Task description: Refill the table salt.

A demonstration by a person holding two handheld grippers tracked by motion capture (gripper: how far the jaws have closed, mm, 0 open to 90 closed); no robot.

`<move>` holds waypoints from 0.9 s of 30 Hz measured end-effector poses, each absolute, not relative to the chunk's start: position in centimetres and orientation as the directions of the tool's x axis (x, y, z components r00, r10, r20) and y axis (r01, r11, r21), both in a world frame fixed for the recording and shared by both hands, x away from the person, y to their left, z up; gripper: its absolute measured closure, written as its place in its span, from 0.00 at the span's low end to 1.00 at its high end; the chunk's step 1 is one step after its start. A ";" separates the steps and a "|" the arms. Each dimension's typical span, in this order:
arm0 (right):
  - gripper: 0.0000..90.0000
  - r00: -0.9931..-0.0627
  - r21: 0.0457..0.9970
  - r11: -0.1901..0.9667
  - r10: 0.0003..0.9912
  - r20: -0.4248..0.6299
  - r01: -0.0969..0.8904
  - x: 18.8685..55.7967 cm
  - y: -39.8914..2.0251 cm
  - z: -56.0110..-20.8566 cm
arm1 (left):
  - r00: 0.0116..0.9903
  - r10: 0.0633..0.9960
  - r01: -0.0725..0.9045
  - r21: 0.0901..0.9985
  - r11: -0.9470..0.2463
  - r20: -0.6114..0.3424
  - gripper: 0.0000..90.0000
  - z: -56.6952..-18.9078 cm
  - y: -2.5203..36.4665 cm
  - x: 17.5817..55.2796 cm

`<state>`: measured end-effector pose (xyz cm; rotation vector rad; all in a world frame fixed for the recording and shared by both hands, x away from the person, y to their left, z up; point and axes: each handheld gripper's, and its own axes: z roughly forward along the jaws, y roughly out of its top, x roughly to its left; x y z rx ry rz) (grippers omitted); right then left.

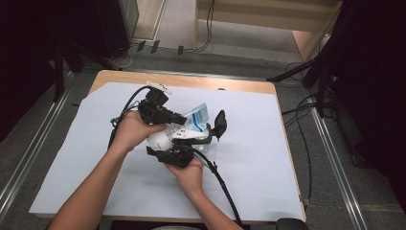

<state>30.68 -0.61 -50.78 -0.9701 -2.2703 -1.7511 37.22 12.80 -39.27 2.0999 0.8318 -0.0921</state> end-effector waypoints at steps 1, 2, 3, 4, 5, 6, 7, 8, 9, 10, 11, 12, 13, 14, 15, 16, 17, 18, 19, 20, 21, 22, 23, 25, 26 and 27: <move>0.69 -0.785 0.825 0.122 0.411 0.464 0.552 30.7 -0.6 -50.8 | 0.775 0.531 0.590 0.693 -0.415 -0.342 0.95 -39.3 12.8 37.2; 0.69 -0.785 0.826 0.118 0.409 0.466 0.552 30.7 -0.6 -50.8 | 0.775 0.532 0.589 0.693 -0.416 -0.340 0.95 -39.2 12.8 37.2; 0.69 -0.785 0.827 0.117 0.410 0.464 0.550 30.7 -0.6 -50.8 | 0.777 0.530 0.588 0.693 -0.416 -0.341 0.95 -39.2 12.8 37.2; 0.69 -0.785 0.828 0.117 0.413 0.462 0.549 30.7 -0.6 -50.8 | 0.778 0.527 0.586 0.695 -0.417 -0.341 0.95 -39.1 12.8 37.2; 0.69 -0.787 0.831 0.118 0.416 0.456 0.544 30.7 -0.6 -50.8 | 0.780 0.529 0.584 0.695 -0.419 -0.336 0.95 -39.1 12.8 37.2; 0.69 -0.787 0.832 0.119 0.420 0.452 0.541 30.7 -0.6 -50.8 | 0.779 0.528 0.585 0.696 -0.416 -0.338 0.95 -39.1 12.8 37.2; 0.69 -0.786 0.832 0.120 0.422 0.451 0.541 30.7 -0.7 -50.8 | 0.778 0.531 0.585 0.696 -0.417 -0.336 0.94 -39.1 12.8 37.2; 0.69 -0.787 0.834 0.122 0.425 0.446 0.538 30.8 -0.7 -50.8 | 0.778 0.530 0.585 0.696 -0.417 -0.337 0.94 -39.1 12.8 37.2; 0.69 -0.787 0.834 0.123 0.428 0.445 0.538 30.8 -0.7 -50.8 | 0.778 0.531 0.585 0.695 -0.417 -0.336 0.94 -39.1 12.8 37.2; 0.69 -0.786 0.832 0.124 0.427 0.447 0.541 30.8 -0.7 -50.7 | 0.778 0.529 0.586 0.696 -0.415 -0.339 0.94 -39.1 12.8 37.1; 0.69 -0.785 0.831 0.124 0.426 0.449 0.543 30.8 -0.8 -50.7 | 0.779 0.529 0.585 0.695 -0.417 -0.338 0.93 -39.1 12.8 37.1; 0.69 -0.784 0.830 0.119 0.423 0.454 0.545 30.8 -0.8 -50.7 | 0.779 0.529 0.585 0.694 -0.420 -0.336 0.93 -39.1 12.9 37.1; 0.69 -0.782 0.828 0.112 0.419 0.461 0.549 30.8 -0.8 -50.7 | 0.779 0.531 0.585 0.691 -0.424 -0.334 0.92 -39.1 12.9 37.1; 0.69 -0.777 0.826 0.103 0.418 0.470 0.555 30.8 -0.8 -50.6 | 0.779 0.529 0.586 0.691 -0.423 -0.337 0.92 -39.1 12.9 37.1; 0.69 -0.776 0.824 0.099 0.414 0.476 0.558 30.8 -0.9 -50.6 | 0.781 0.527 0.584 0.691 -0.425 -0.335 0.92 -39.1 12.9 37.0; 0.69 -0.775 0.824 0.095 0.414 0.478 0.559 30.8 -0.9 -50.6 | 0.781 0.526 0.584 0.691 -0.426 -0.336 0.92 -39.0 12.9 37.0; 0.69 -0.775 0.823 0.097 0.414 0.477 0.559 30.8 -0.9 -50.6 | 0.780 0.530 0.584 0.689 -0.429 -0.332 0.92 -39.0 12.9 37.0; 0.69 -0.775 0.823 0.097 0.412 0.479 0.560 30.8 -0.9 -50.5 | 0.780 0.529 0.584 0.690 -0.427 -0.333 0.93 -39.0 12.9 37.0; 0.69 -0.774 0.822 0.095 0.410 0.482 0.562 30.7 -0.9 -50.6 | 0.779 0.531 0.586 0.690 -0.425 -0.334 0.93 -39.0 12.9 37.0; 0.69 -0.772 0.819 0.093 0.407 0.487 0.566 30.7 -0.9 -50.5 | 0.779 0.531 0.586 0.689 -0.426 -0.334 0.93 -39.1 12.9 37.0; 0.69 -0.772 0.818 0.087 0.401 0.493 0.568 30.7 -0.8 -50.6 | 0.780 0.531 0.585 0.688 -0.429 -0.331 0.94 -39.1 12.8 37.0; 0.69 -0.770 0.817 0.083 0.398 0.498 0.571 30.7 -0.8 -50.5 | 0.779 0.532 0.585 0.689 -0.428 -0.330 0.94 -39.1 12.8 37.0; 0.69 -0.772 0.818 0.084 0.398 0.496 0.569 30.7 -0.8 -50.5 | 0.780 0.532 0.583 0.690 -0.429 -0.329 0.94 -39.1 12.8 37.0; 0.68 -0.779 0.824 0.095 0.400 0.482 0.559 30.7 -0.8 -50.5 | 0.776 0.538 0.588 0.686 -0.429 -0.329 0.94 -39.1 12.8 37.0; 0.66 -0.784 0.826 0.105 0.399 0.475 0.554 30.7 -0.7 -50.4 | 0.775 0.541 0.589 0.684 -0.431 -0.326 0.95 -39.1 12.8 37.0; 0.64 -0.791 0.831 0.116 0.401 0.462 0.545 30.6 -0.7 -50.4 | 0.773 0.542 0.591 0.683 -0.429 -0.329 0.95 -39.1 12.8 37.1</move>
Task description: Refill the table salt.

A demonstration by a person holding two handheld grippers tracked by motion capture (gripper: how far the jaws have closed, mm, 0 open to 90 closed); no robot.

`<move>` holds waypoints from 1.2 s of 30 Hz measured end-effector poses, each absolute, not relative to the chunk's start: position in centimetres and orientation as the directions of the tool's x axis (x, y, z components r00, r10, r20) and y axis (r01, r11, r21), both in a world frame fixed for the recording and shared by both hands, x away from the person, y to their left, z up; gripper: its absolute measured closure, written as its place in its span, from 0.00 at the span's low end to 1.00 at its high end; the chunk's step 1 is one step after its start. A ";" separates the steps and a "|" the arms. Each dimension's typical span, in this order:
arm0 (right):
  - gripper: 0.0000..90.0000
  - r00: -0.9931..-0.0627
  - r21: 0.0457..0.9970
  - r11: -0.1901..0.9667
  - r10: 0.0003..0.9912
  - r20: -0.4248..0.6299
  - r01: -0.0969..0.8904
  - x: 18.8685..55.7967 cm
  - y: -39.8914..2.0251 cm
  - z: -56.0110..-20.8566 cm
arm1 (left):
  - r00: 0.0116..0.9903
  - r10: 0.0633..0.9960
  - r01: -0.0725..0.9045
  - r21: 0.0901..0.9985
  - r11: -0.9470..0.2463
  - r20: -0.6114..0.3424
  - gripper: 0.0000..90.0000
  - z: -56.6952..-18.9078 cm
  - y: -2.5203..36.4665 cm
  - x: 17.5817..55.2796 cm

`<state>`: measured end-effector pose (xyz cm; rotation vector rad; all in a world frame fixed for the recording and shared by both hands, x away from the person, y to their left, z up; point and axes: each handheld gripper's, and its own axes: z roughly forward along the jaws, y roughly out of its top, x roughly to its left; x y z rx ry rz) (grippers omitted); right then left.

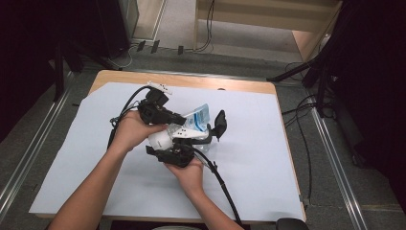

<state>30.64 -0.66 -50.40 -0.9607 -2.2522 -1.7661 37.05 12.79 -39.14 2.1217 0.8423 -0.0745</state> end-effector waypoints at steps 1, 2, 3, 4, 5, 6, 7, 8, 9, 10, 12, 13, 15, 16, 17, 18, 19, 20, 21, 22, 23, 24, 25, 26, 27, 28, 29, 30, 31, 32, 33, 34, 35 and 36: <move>0.63 -0.796 0.836 0.127 0.408 0.447 0.535 30.6 -0.6 -50.4 | 0.774 0.540 0.591 0.683 -0.429 -0.330 0.95 -39.2 12.8 37.1; 0.62 -0.799 0.838 0.139 0.415 0.435 0.528 30.5 -0.5 -50.3 | 0.773 0.542 0.592 0.682 -0.430 -0.329 0.95 -39.2 12.7 37.1; 0.63 -0.800 0.838 0.142 0.416 0.433 0.527 30.5 -0.5 -50.3 | 0.772 0.542 0.593 0.680 -0.430 -0.331 0.95 -39.2 12.7 37.1; 0.64 -0.798 0.837 0.142 0.421 0.432 0.528 30.5 -0.4 -50.3 | 0.771 0.544 0.594 0.681 -0.429 -0.330 0.95 -39.2 12.7 37.0; 0.66 -0.795 0.835 0.142 0.424 0.433 0.531 30.6 -0.5 -50.3 | 0.772 0.543 0.593 0.682 -0.427 -0.331 0.95 -39.2 12.7 37.0; 0.67 -0.793 0.833 0.138 0.423 0.439 0.535 30.6 -0.5 -50.3 | 0.772 0.543 0.593 0.683 -0.427 -0.330 0.95 -39.2 12.7 37.0; 0.68 -0.789 0.831 0.134 0.423 0.445 0.540 30.7 -0.5 -50.2 | 0.772 0.544 0.592 0.684 -0.425 -0.330 0.95 -39.1 12.6 37.0; 0.69 -0.788 0.829 0.127 0.419 0.452 0.544 30.7 -0.6 -50.2 | 0.773 0.542 0.590 0.686 -0.426 -0.329 0.95 -39.1 12.6 37.0; 0.69 -0.786 0.829 0.123 0.417 0.456 0.546 30.8 -0.5 -50.2 | 0.772 0.546 0.591 0.685 -0.426 -0.326 0.95 -39.1 12.6 37.0; 0.69 -0.784 0.827 0.118 0.415 0.461 0.549 30.8 -0.5 -50.2 | 0.772 0.546 0.591 0.685 -0.427 -0.326 0.95 -39.1 12.6 37.0; 0.69 -0.782 0.825 0.119 0.415 0.465 0.553 30.8 -0.5 -50.3 | 0.769 0.549 0.594 0.683 -0.424 -0.328 0.95 -39.2 12.6 37.0; 0.69 -0.781 0.824 0.119 0.416 0.465 0.554 30.8 -0.5 -50.3 | 0.769 0.549 0.594 0.683 -0.425 -0.326 0.95 -39.2 12.6 37.0; 0.69 -0.778 0.821 0.114 0.415 0.472 0.559 30.8 -0.5 -50.3 | 0.770 0.550 0.592 0.685 -0.424 -0.325 0.95 -39.2 12.6 37.0; 0.70 -0.778 0.822 0.112 0.415 0.472 0.559 30.8 -0.5 -50.3 | 0.770 0.550 0.591 0.686 -0.425 -0.323 0.95 -39.2 12.6 37.0; 0.70 -0.777 0.821 0.109 0.411 0.477 0.561 30.9 -0.5 -50.3 | 0.771 0.549 0.590 0.687 -0.424 -0.322 0.94 -39.1 12.7 37.0; 0.70 -0.777 0.820 0.105 0.407 0.480 0.562 30.9 -0.5 -50.3 | 0.771 0.548 0.590 0.690 -0.420 -0.325 0.94 -39.1 12.7 37.0; 0.70 -0.777 0.821 0.105 0.409 0.479 0.561 30.9 -0.5 -50.2 | 0.771 0.547 0.588 0.692 -0.419 -0.325 0.94 -39.1 12.7 37.0; 0.70 -0.776 0.821 0.104 0.410 0.479 0.561 30.9 -0.5 -50.2 | 0.771 0.548 0.587 0.695 -0.416 -0.324 0.94 -39.1 12.7 37.0; 0.70 -0.779 0.823 0.106 0.410 0.475 0.558 30.9 -0.5 -50.2 | 0.771 0.546 0.588 0.694 -0.415 -0.328 0.94 -39.1 12.8 37.0; 0.70 -0.779 0.825 0.107 0.412 0.472 0.556 30.9 -0.4 -50.2 | 0.771 0.546 0.589 0.694 -0.414 -0.328 0.94 -39.1 12.8 37.0; 0.70 -0.780 0.825 0.108 0.414 0.470 0.554 30.9 -0.4 -50.2 | 0.770 0.547 0.589 0.695 -0.413 -0.328 0.94 -39.1 12.8 37.0; 0.70 -0.779 0.825 0.108 0.414 0.470 0.555 30.9 -0.4 -50.2 | 0.771 0.545 0.589 0.694 -0.415 -0.328 0.94 -39.1 12.8 37.0; 0.70 -0.779 0.825 0.108 0.415 0.470 0.555 31.0 -0.4 -50.2 | 0.771 0.549 0.587 0.695 -0.415 -0.324 0.94 -39.1 12.7 37.0; 0.70 -0.778 0.824 0.106 0.415 0.472 0.556 31.0 -0.4 -50.2 | 0.772 0.547 0.587 0.695 -0.415 -0.325 0.94 -39.1 12.7 37.0; 0.70 -0.777 0.824 0.105 0.416 0.472 0.557 31.0 -0.4 -50.2 | 0.772 0.544 0.587 0.696 -0.414 -0.328 0.94 -39.1 12.7 37.0; 0.70 -0.777 0.824 0.103 0.416 0.473 0.557 31.0 -0.4 -50.2 | 0.772 0.545 0.587 0.696 -0.414 -0.327 0.94 -39.1 12.7 37.0; 0.70 -0.776 0.823 0.102 0.415 0.475 0.558 31.0 -0.4 -50.2 | 0.772 0.545 0.587 0.696 -0.414 -0.327 0.94 -39.1 12.7 37.0; 0.70 -0.776 0.823 0.102 0.416 0.475 0.558 31.0 -0.4 -50.2 | 0.772 0.547 0.587 0.696 -0.415 -0.325 0.94 -39.1 12.7 37.0; 0.70 -0.776 0.824 0.102 0.416 0.474 0.557 31.0 -0.4 -50.2 | 0.772 0.548 0.586 0.696 -0.415 -0.324 0.94 -39.1 12.7 37.0; 0.70 -0.776 0.824 0.102 0.417 0.474 0.558 31.0 -0.4 -50.2 | 0.772 0.547 0.585 0.697 -0.415 -0.323 0.94 -39.1 12.7 37.0; 0.70 -0.776 0.824 0.103 0.417 0.473 0.557 31.0 -0.4 -50.2 | 0.772 0.545 0.586 0.697 -0.413 -0.327 0.94 -39.1 12.8 37.0; 0.70 -0.776 0.824 0.103 0.417 0.473 0.558 31.0 -0.4 -50.2 | 0.771 0.546 0.587 0.698 -0.410 -0.328 0.94 -39.1 12.8 37.0; 0.70 -0.777 0.825 0.103 0.418 0.472 0.556 31.0 -0.4 -50.2 | 0.773 0.547 0.584 0.699 -0.412 -0.323 0.94 -39.1 12.8 37.0; 0.70 -0.777 0.825 0.103 0.418 0.471 0.555 31.0 -0.4 -50.2 | 0.774 0.547 0.581 0.700 -0.415 -0.318 0.94 -39.1 12.8 37.0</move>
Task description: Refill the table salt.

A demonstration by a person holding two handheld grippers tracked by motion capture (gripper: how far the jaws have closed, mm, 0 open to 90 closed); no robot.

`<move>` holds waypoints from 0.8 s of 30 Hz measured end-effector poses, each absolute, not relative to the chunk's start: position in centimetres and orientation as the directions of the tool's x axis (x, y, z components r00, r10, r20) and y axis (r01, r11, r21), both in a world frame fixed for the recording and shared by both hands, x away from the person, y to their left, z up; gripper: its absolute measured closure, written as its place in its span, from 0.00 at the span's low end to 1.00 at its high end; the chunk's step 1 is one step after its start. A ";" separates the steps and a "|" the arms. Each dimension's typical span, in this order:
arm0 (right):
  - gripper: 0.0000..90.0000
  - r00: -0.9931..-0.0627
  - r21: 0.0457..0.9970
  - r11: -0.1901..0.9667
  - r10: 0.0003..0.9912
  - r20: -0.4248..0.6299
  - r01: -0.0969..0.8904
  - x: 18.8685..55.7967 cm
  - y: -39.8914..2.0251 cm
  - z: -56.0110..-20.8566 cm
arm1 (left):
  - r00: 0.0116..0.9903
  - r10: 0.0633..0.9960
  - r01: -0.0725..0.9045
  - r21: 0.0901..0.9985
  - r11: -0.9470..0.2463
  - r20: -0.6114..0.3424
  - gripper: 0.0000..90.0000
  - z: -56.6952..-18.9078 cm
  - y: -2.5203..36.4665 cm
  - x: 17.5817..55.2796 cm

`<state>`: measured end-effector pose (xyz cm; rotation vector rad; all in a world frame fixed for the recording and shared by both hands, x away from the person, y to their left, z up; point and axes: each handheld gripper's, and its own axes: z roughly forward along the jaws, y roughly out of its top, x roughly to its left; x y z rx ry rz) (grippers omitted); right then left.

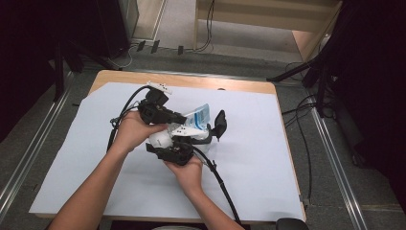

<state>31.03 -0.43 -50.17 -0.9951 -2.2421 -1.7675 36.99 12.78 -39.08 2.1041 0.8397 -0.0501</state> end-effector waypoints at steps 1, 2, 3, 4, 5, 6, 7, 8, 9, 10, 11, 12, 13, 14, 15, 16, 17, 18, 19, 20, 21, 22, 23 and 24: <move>0.70 -0.777 0.825 0.103 0.417 0.472 0.556 31.0 -0.4 -50.2 | 0.774 0.547 0.583 0.699 -0.415 -0.320 0.94 -39.0 12.8 37.0; 0.70 -0.777 0.825 0.102 0.416 0.472 0.556 31.0 -0.4 -50.1 | 0.774 0.545 0.582 0.701 -0.412 -0.322 0.94 -39.0 12.8 37.0; 0.70 -0.778 0.825 0.101 0.415 0.473 0.555 31.0 -0.4 -50.1 | 0.774 0.545 0.582 0.702 -0.411 -0.322 0.94 -39.0 12.8 37.0; 0.70 -0.777 0.825 0.100 0.414 0.473 0.556 31.0 -0.4 -50.1 | 0.775 0.544 0.581 0.703 -0.410 -0.322 0.94 -39.0 12.8 36.9; 0.70 -0.777 0.825 0.099 0.414 0.474 0.556 31.0 -0.4 -50.1 | 0.774 0.545 0.580 0.704 -0.409 -0.321 0.94 -39.0 12.8 36.9; 0.70 -0.778 0.826 0.099 0.414 0.473 0.555 31.0 -0.4 -50.1 | 0.774 0.545 0.580 0.705 -0.409 -0.321 0.94 -39.0 12.8 36.9; 0.70 -0.777 0.826 0.099 0.414 0.473 0.555 31.0 -0.4 -50.1 | 0.775 0.545 0.580 0.705 -0.409 -0.321 0.94 -39.0 12.8 36.9; 0.70 -0.777 0.826 0.098 0.414 0.474 0.556 31.1 -0.4 -50.1 | 0.774 0.547 0.579 0.704 -0.410 -0.319 0.94 -39.0 12.8 36.9; 0.70 -0.777 0.825 0.098 0.414 0.474 0.556 31.0 -0.4 -50.1 | 0.774 0.546 0.579 0.705 -0.409 -0.319 0.94 -39.0 12.8 36.9; 0.70 -0.777 0.825 0.098 0.414 0.474 0.556 31.0 -0.4 -50.1 | 0.775 0.546 0.579 0.705 -0.410 -0.319 0.94 -39.0 12.8 36.9; 0.70 -0.777 0.825 0.097 0.414 0.475 0.556 31.0 -0.4 -50.1 | 0.775 0.546 0.579 0.705 -0.410 -0.319 0.94 -39.0 12.8 36.9; 0.70 -0.776 0.825 0.096 0.413 0.476 0.557 31.0 -0.4 -50.0 | 0.775 0.546 0.579 0.705 -0.409 -0.320 0.94 -39.0 12.8 36.9; 0.70 -0.776 0.825 0.097 0.415 0.475 0.556 31.0 -0.4 -50.0 | 0.775 0.546 0.579 0.705 -0.409 -0.320 0.94 -39.0 12.8 36.9; 0.70 -0.777 0.826 0.096 0.415 0.474 0.556 31.0 -0.4 -50.0 | 0.775 0.545 0.579 0.705 -0.410 -0.320 0.94 -39.0 12.8 36.9; 0.70 -0.776 0.826 0.094 0.415 0.476 0.557 31.0 -0.4 -50.0 | 0.775 0.544 0.579 0.705 -0.409 -0.321 0.94 -39.0 12.8 36.9; 0.70 -0.776 0.826 0.095 0.416 0.475 0.556 31.0 -0.4 -50.0 | 0.776 0.543 0.579 0.705 -0.409 -0.321 0.94 -39.0 12.8 36.9; 0.70 -0.776 0.825 0.095 0.415 0.475 0.556 31.0 -0.4 -50.0 | 0.776 0.543 0.579 0.706 -0.409 -0.322 0.94 -39.0 12.8 36.9; 0.70 -0.775 0.825 0.094 0.416 0.475 0.557 31.0 -0.4 -50.0 | 0.776 0.541 0.579 0.706 -0.407 -0.324 0.94 -39.0 12.8 36.9; 0.71 -0.775 0.825 0.093 0.416 0.476 0.557 31.0 -0.4 -50.0 | 0.776 0.541 0.579 0.706 -0.407 -0.324 0.94 -39.0 12.8 37.0; 0.71 -0.774 0.825 0.093 0.416 0.477 0.558 31.0 -0.4 -50.0 | 0.776 0.541 0.579 0.707 -0.406 -0.325 0.94 -39.0 12.8 37.0; 0.71 -0.774 0.824 0.091 0.415 0.479 0.559 31.0 -0.4 -50.0 | 0.775 0.542 0.580 0.707 -0.405 -0.326 0.94 -39.0 12.8 37.0; 0.71 -0.773 0.824 0.088 0.414 0.481 0.560 31.0 -0.4 -50.0 | 0.775 0.542 0.580 0.707 -0.405 -0.325 0.94 -39.0 12.8 37.0; 0.71 -0.771 0.822 0.085 0.413 0.485 0.563 31.0 -0.4 -50.0 | 0.774 0.541 0.581 0.708 -0.403 -0.328 0.94 -39.0 12.8 37.0; 0.71 -0.771 0.822 0.084 0.412 0.486 0.563 31.0 -0.4 -50.0 | 0.774 0.543 0.581 0.707 -0.403 -0.327 0.94 -39.0 12.8 37.0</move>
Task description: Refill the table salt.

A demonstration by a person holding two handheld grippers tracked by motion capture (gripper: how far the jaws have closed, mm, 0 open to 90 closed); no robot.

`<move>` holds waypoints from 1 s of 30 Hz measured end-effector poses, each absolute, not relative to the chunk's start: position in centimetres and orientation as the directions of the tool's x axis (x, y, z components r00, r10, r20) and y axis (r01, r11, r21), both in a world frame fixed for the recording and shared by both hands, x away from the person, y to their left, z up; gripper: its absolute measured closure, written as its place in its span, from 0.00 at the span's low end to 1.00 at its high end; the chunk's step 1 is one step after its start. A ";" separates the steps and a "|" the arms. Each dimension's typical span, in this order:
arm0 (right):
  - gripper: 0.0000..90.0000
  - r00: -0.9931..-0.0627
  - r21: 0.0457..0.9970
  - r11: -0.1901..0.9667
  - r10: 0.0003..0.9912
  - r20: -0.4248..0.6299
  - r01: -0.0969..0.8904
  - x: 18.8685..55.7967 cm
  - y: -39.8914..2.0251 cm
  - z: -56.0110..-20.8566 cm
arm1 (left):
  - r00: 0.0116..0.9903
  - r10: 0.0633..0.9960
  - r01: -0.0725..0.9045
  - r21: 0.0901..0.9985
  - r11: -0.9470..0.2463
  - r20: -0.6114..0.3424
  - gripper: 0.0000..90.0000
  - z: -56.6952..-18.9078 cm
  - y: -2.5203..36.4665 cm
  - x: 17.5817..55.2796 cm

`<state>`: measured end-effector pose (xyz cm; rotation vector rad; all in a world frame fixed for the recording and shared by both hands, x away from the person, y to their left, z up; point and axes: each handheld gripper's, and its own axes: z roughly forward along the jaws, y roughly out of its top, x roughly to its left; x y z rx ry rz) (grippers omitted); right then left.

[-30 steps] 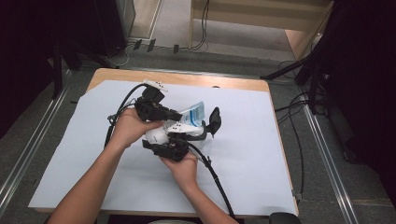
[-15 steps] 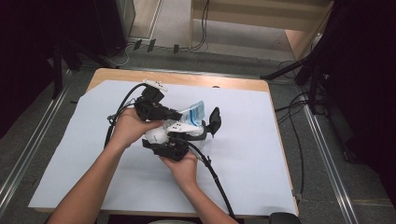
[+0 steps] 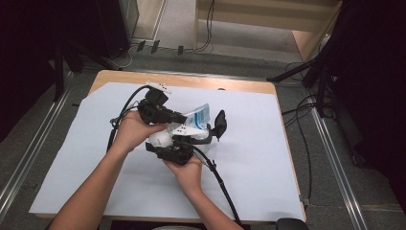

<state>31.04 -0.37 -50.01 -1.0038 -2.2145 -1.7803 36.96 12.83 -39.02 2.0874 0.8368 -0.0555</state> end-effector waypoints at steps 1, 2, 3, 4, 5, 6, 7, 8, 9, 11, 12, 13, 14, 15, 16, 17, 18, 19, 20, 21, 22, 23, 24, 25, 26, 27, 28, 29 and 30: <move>0.71 -0.772 0.824 0.084 0.412 0.483 0.561 31.1 -0.4 -50.0 | 0.774 0.542 0.580 0.708 -0.403 -0.326 0.94 -39.0 12.8 37.0; 0.71 -0.773 0.824 0.085 0.413 0.482 0.560 31.1 -0.4 -50.0 | 0.775 0.541 0.579 0.708 -0.404 -0.325 0.94 -39.0 12.8 37.0; 0.71 -0.773 0.824 0.086 0.413 0.482 0.560 31.1 -0.4 -50.0 | 0.774 0.542 0.580 0.709 -0.402 -0.326 0.94 -39.0 12.8 37.0; 0.71 -0.774 0.826 0.088 0.415 0.478 0.557 31.1 -0.4 -50.0 | 0.774 0.543 0.580 0.709 -0.402 -0.326 0.94 -39.0 12.8 37.0; 0.71 -0.773 0.825 0.087 0.414 0.480 0.558 31.1 -0.4 -50.0 | 0.775 0.542 0.579 0.709 -0.403 -0.325 0.94 -39.0 12.8 37.0; 0.71 -0.773 0.825 0.087 0.415 0.480 0.558 31.1 -0.4 -50.0 | 0.775 0.543 0.578 0.709 -0.403 -0.324 0.94 -39.0 12.8 37.0; 0.71 -0.773 0.825 0.086 0.414 0.480 0.559 31.1 -0.4 -50.0 | 0.774 0.543 0.579 0.710 -0.402 -0.324 0.94 -39.0 12.8 36.9; 0.71 -0.773 0.825 0.085 0.414 0.482 0.559 31.1 -0.4 -50.0 | 0.775 0.545 0.578 0.709 -0.404 -0.321 0.94 -39.0 12.8 36.9; 0.71 -0.772 0.824 0.082 0.413 0.484 0.560 31.1 -0.4 -50.0 | 0.774 0.546 0.579 0.710 -0.401 -0.322 0.94 -39.0 12.8 36.9; 0.71 -0.772 0.825 0.079 0.412 0.484 0.560 31.1 -0.4 -49.9 | 0.773 0.546 0.579 0.712 -0.398 -0.323 0.94 -38.9 12.8 36.9; 0.71 -0.771 0.824 0.078 0.411 0.486 0.562 31.1 -0.4 -49.9 | 0.774 0.544 0.578 0.714 -0.395 -0.325 0.94 -38.9 12.8 36.9; 0.71 -0.772 0.825 0.079 0.413 0.483 0.559 31.1 -0.4 -49.9 | 0.773 0.544 0.578 0.715 -0.394 -0.326 0.94 -38.9 12.8 36.9; 0.71 -0.772 0.826 0.078 0.414 0.483 0.559 31.1 -0.4 -49.9 | 0.773 0.545 0.578 0.715 -0.393 -0.325 0.94 -39.0 12.8 36.9; 0.71 -0.770 0.823 0.077 0.413 0.487 0.562 31.1 -0.4 -49.9 | 0.773 0.545 0.578 0.715 -0.394 -0.325 0.94 -39.0 12.8 36.9; 0.71 -0.769 0.822 0.076 0.411 0.490 0.564 31.1 -0.4 -49.9 | 0.773 0.545 0.578 0.715 -0.393 -0.325 0.94 -39.0 12.8 36.9; 0.71 -0.769 0.823 0.074 0.410 0.490 0.564 31.1 -0.4 -49.9 | 0.773 0.544 0.578 0.715 -0.394 -0.325 0.93 -38.9 12.8 36.9; 0.71 -0.769 0.822 0.072 0.409 0.492 0.564 31.2 -0.4 -49.9 | 0.774 0.545 0.577 0.715 -0.394 -0.323 0.93 -38.9 12.8 36.9; 0.71 -0.766 0.820 0.067 0.406 0.498 0.569 31.2 -0.5 -49.9 | 0.772 0.548 0.578 0.714 -0.396 -0.322 0.93 -38.9 12.8 36.9; 0.71 -0.764 0.818 0.065 0.404 0.503 0.572 31.2 -0.4 -49.9 | 0.771 0.548 0.580 0.713 -0.395 -0.324 0.93 -38.9 12.8 36.9; 0.71 -0.763 0.816 0.061 0.401 0.507 0.575 31.2 -0.4 -50.0 | 0.772 0.546 0.580 0.713 -0.394 -0.326 0.93 -39.0 12.8 36.9; 0.71 -0.761 0.814 0.058 0.399 0.511 0.577 31.2 -0.4 -50.0 | 0.771 0.549 0.580 0.713 -0.395 -0.323 0.93 -38.9 12.8 36.9; 0.71 -0.761 0.815 0.056 0.399 0.511 0.576 31.2 -0.4 -50.0 | 0.772 0.547 0.580 0.713 -0.395 -0.324 0.93 -38.9 12.8 36.9; 0.71 -0.760 0.815 0.055 0.400 0.512 0.577 31.2 -0.4 -49.9 | 0.772 0.548 0.579 0.714 -0.394 -0.324 0.93 -38.9 12.8 36.9; 0.71 -0.761 0.816 0.055 0.400 0.511 0.576 31.2 -0.5 -49.9 | 0.772 0.546 0.579 0.714 -0.393 -0.326 0.92 -38.9 12.8 36.9; 0.71 -0.761 0.816 0.055 0.401 0.509 0.575 31.2 -0.5 -49.9 | 0.772 0.546 0.580 0.714 -0.392 -0.327 0.92 -38.9 12.8 36.9; 0.71 -0.760 0.815 0.056 0.402 0.510 0.577 31.2 -0.5 -49.9 | 0.772 0.545 0.579 0.715 -0.392 -0.327 0.92 -38.9 12.8 36.9; 0.71 -0.761 0.815 0.058 0.401 0.510 0.577 31.2 -0.6 -49.9 | 0.773 0.545 0.579 0.714 -0.393 -0.326 0.92 -38.9 12.8 37.0; 0.71 -0.759 0.814 0.057 0.402 0.511 0.578 31.3 -0.6 -49.9 | 0.773 0.544 0.579 0.715 -0.392 -0.327 0.92 -38.9 12.8 36.9; 0.71 -0.759 0.814 0.056 0.402 0.512 0.578 31.3 -0.6 -49.9 | 0.773 0.543 0.579 0.716 -0.391 -0.328 0.92 -38.9 12.8 37.0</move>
